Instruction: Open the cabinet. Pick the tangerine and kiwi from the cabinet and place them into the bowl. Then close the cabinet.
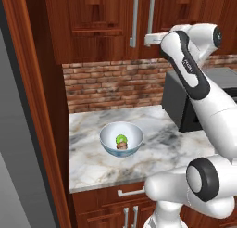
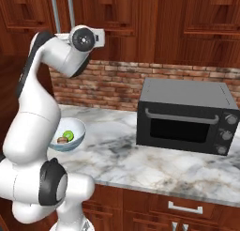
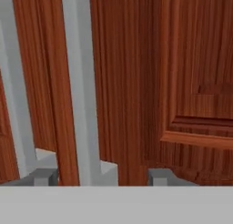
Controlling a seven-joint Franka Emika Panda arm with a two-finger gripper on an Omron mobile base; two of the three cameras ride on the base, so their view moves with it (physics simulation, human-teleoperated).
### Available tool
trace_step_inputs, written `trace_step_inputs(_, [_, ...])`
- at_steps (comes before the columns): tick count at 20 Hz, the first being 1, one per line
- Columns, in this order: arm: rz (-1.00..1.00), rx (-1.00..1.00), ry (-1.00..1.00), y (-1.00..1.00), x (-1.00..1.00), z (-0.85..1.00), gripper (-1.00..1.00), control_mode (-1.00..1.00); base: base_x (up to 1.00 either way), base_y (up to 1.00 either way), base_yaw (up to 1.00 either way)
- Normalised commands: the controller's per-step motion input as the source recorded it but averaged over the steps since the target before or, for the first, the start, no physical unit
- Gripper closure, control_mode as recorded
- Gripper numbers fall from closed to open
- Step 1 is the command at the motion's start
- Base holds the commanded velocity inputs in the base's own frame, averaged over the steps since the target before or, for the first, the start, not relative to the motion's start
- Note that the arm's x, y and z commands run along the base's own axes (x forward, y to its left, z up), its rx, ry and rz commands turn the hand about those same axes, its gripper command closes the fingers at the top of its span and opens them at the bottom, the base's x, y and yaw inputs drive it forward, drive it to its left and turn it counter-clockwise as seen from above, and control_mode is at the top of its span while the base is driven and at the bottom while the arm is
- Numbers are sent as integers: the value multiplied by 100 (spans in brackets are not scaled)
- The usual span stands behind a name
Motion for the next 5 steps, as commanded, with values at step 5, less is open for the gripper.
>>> trace_step_inputs(5, [-29,-19,6,86,100,-12,-100,-100,0,0,0])
